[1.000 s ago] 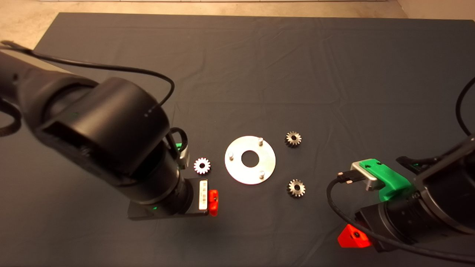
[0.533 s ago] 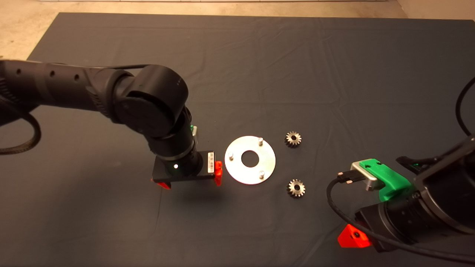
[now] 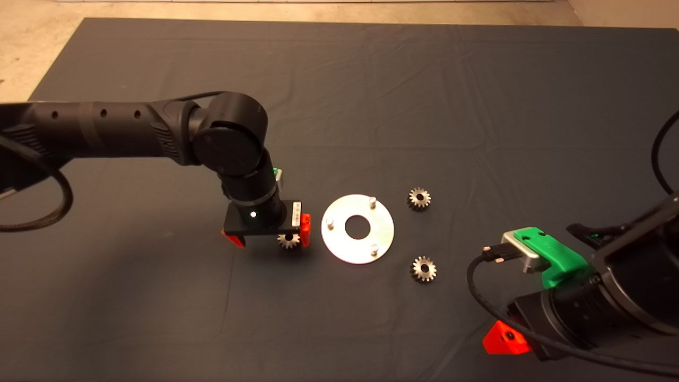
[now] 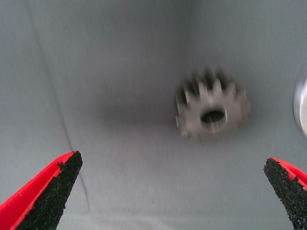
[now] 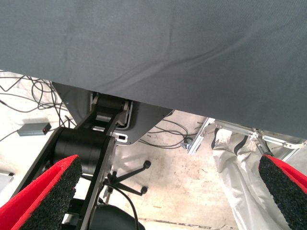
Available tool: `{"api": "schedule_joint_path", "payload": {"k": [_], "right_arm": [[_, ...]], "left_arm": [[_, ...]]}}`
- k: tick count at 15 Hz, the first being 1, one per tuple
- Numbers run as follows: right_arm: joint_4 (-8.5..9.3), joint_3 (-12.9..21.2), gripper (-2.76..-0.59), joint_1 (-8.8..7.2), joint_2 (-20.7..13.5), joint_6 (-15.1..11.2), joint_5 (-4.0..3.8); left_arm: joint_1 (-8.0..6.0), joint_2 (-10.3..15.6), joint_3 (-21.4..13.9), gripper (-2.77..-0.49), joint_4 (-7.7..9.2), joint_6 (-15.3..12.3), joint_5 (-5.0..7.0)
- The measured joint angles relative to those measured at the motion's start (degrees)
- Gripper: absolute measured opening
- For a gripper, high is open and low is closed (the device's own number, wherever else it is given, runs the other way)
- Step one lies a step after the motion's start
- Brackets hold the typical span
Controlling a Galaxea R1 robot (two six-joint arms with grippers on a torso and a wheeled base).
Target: Install three planetary gears onto the carrier pins
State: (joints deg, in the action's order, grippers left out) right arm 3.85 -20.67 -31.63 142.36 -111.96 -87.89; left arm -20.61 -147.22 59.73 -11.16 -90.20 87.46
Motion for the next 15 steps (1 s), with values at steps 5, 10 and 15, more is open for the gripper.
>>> {"api": "schedule_joint_path", "payload": {"k": [5, 10, 15], "right_arm": [[0.00, 0.00, -0.61, 0.00, -0.02, 0.00, 0.00], [0.00, 0.03, -0.61, 0.02, -0.02, 0.00, 0.00], [0.00, 0.03, -0.61, 0.00, -0.02, 0.00, 0.00]], "left_arm": [[0.17, -3.77, 6.64, -0.49, -0.52, 3.70, 0.00], [1.29, -6.00, 9.55, -0.49, -0.66, 5.11, -0.20], [2.26, -6.17, 10.10, -0.49, -0.71, 5.28, -0.17]]}}
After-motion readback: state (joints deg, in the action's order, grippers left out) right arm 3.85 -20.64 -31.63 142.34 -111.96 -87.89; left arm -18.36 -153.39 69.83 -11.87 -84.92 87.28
